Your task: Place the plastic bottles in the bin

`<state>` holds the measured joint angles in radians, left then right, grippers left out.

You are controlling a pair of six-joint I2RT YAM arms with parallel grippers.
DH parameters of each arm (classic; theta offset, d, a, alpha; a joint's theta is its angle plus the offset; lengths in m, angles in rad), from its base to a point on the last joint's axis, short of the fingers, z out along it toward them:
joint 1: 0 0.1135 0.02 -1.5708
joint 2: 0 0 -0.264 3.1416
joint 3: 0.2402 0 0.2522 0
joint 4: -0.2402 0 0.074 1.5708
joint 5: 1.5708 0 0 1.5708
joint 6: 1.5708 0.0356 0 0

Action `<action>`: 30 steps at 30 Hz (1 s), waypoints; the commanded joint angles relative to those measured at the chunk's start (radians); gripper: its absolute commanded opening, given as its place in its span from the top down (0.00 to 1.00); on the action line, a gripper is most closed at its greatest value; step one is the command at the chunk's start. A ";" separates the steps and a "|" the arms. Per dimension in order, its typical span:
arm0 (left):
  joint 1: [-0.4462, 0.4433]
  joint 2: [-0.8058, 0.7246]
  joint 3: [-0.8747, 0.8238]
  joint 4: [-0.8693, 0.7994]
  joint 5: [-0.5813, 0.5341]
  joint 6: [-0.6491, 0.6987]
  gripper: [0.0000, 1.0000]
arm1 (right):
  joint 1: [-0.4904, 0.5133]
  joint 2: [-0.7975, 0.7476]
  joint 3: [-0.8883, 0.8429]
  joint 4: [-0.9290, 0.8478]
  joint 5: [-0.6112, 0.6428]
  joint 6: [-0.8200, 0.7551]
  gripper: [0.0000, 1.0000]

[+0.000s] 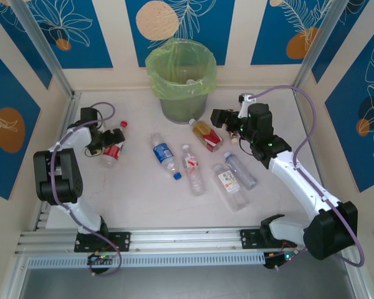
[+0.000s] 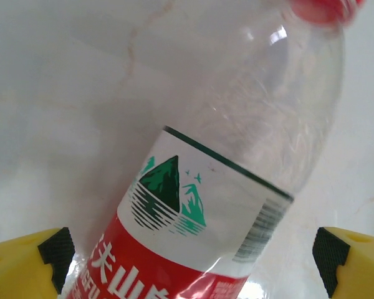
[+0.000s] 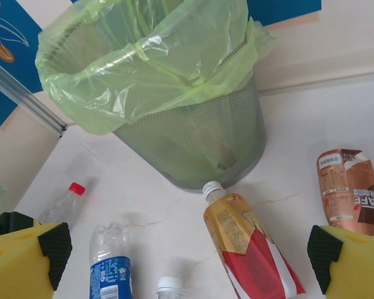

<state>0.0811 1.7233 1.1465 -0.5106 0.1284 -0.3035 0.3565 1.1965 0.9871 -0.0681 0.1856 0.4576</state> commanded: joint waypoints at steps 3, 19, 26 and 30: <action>-0.073 -0.010 -0.015 -0.056 -0.101 0.073 0.00 | -0.003 0.040 0.060 -0.005 0.012 0.047 0.01; -0.191 0.075 0.032 -0.099 -0.279 0.117 0.17 | -0.001 0.078 0.087 -0.059 0.005 0.053 0.01; -0.197 0.085 0.025 -0.088 -0.279 0.112 0.20 | -0.002 0.089 0.100 -0.076 0.002 0.053 0.01; -0.210 0.112 0.043 -0.106 -0.331 0.118 0.20 | -0.001 0.096 0.108 -0.084 0.000 0.054 0.01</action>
<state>-0.1112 1.8042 1.1595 -0.5896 -0.1532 -0.1989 0.3565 1.2873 1.0550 -0.1368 0.1841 0.5018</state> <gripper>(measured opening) 0.798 0.992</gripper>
